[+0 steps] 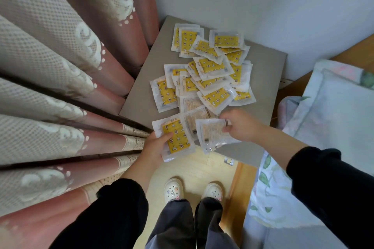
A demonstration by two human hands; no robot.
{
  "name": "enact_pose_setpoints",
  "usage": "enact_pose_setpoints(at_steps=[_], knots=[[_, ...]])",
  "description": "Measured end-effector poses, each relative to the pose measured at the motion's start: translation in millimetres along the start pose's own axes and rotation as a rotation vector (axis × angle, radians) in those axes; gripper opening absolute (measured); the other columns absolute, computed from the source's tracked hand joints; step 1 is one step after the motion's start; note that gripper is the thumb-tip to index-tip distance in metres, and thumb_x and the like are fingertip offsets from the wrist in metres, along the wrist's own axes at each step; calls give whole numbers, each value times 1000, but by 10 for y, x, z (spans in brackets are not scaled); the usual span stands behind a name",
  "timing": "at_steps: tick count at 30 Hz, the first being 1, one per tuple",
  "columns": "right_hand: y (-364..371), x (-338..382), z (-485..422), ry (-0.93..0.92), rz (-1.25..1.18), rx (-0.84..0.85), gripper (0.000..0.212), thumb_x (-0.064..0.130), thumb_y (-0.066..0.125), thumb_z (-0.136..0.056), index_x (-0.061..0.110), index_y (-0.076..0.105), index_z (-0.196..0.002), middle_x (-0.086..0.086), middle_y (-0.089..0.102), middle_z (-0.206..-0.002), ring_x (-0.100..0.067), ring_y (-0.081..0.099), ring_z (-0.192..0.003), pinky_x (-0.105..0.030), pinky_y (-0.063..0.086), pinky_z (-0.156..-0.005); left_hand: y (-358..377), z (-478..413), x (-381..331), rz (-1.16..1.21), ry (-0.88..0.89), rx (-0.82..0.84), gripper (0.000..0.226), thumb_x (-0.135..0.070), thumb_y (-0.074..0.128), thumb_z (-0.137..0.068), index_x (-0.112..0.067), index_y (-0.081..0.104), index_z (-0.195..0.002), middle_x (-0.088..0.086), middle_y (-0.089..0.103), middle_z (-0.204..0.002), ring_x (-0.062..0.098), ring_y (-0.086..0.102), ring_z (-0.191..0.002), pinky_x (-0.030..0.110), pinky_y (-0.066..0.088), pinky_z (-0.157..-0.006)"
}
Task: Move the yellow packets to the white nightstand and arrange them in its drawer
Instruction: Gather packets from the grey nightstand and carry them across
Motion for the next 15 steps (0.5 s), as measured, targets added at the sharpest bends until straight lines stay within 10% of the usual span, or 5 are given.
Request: enact_pose_setpoints(at_steps=[4, 9, 15], knots=[[187, -89, -60, 22, 302, 170, 32, 16, 56, -90, 16, 62, -121, -7, 56, -120, -23, 50, -111, -29, 42, -88, 17, 26, 3, 18, 2, -3, 31, 0, 61, -88, -8, 59, -118, 16, 68, -109, 28, 67, -92, 45, 58, -72], [324, -125, -34, 28, 406, -50, 43, 33, 62, -88, 10, 53, -123, -7, 43, -127, -25, 39, -121, -33, 33, -100, 22, 81, 20, 39, 26, 49, 23, 3, 58, -89, -12, 62, -105, 10, 72, -95, 23, 71, -81, 42, 60, -66], [472, -33, 64, -192, 489, -263, 57, -7, 81, -36, 7, 68, -90, -9, 61, -88, -27, 60, -74, -32, 52, -62, 135, 78, 123, -14, 29, 16, 24, 5, 62, -86, -12, 64, -103, 10, 71, -95, 25, 69, -84, 43, 57, -72]])
Point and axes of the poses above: each hand's wrist, its own z-axis away from the middle knuckle, its own y-axis out of the palm, x = y × z, the point moved 2 cm from there along -z, towards the middle knuckle
